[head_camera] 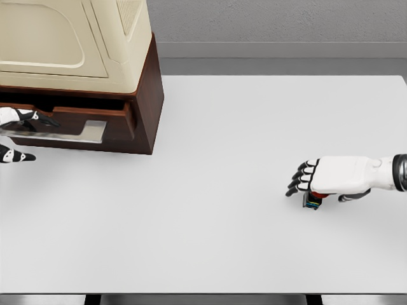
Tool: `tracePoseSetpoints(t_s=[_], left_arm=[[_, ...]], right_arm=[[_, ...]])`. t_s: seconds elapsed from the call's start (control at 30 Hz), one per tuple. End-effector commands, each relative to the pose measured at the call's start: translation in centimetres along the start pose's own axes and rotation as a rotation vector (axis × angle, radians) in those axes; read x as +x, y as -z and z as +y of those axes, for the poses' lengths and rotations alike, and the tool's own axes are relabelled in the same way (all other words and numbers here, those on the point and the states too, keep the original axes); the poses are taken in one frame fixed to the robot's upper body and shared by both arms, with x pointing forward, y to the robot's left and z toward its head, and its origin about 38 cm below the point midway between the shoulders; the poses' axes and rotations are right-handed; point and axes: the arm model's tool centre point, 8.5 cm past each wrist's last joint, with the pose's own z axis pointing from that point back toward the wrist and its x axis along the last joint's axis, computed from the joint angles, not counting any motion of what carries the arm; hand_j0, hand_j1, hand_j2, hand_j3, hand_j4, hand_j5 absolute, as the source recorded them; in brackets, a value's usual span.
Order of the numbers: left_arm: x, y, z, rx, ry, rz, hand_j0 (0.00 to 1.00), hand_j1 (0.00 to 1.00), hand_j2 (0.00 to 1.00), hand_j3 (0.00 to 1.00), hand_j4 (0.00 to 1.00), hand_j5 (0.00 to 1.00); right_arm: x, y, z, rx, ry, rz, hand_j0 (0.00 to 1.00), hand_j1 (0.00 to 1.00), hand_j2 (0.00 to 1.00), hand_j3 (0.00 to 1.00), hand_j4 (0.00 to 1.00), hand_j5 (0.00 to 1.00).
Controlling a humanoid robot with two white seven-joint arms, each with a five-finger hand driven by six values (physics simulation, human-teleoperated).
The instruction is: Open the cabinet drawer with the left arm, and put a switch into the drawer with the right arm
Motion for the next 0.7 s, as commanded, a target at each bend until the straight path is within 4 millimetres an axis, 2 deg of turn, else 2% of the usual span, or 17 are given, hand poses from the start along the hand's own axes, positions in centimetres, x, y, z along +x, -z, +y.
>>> tracePoseSetpoints(t_s=[0.0, 0.67], left_arm=[[0.9, 0.3, -0.7, -0.033, -0.03, -0.054, 0.78, 0.78, 0.78, 0.78, 0.78, 0.78], [3.0, 0.6, -1.5, -0.12, -0.058, -0.157, 0.78, 0.78, 0.78, 0.78, 0.78, 0.78]], right_arm=[[0.0, 0.0, 0.1, 0.003, 0.0, 0.004, 0.92, 0.92, 0.92, 0.92, 0.92, 0.92], [0.0, 0.0, 0.1, 0.002, -0.001, 0.003, 0.93, 0.93, 0.93, 0.93, 0.93, 0.93]])
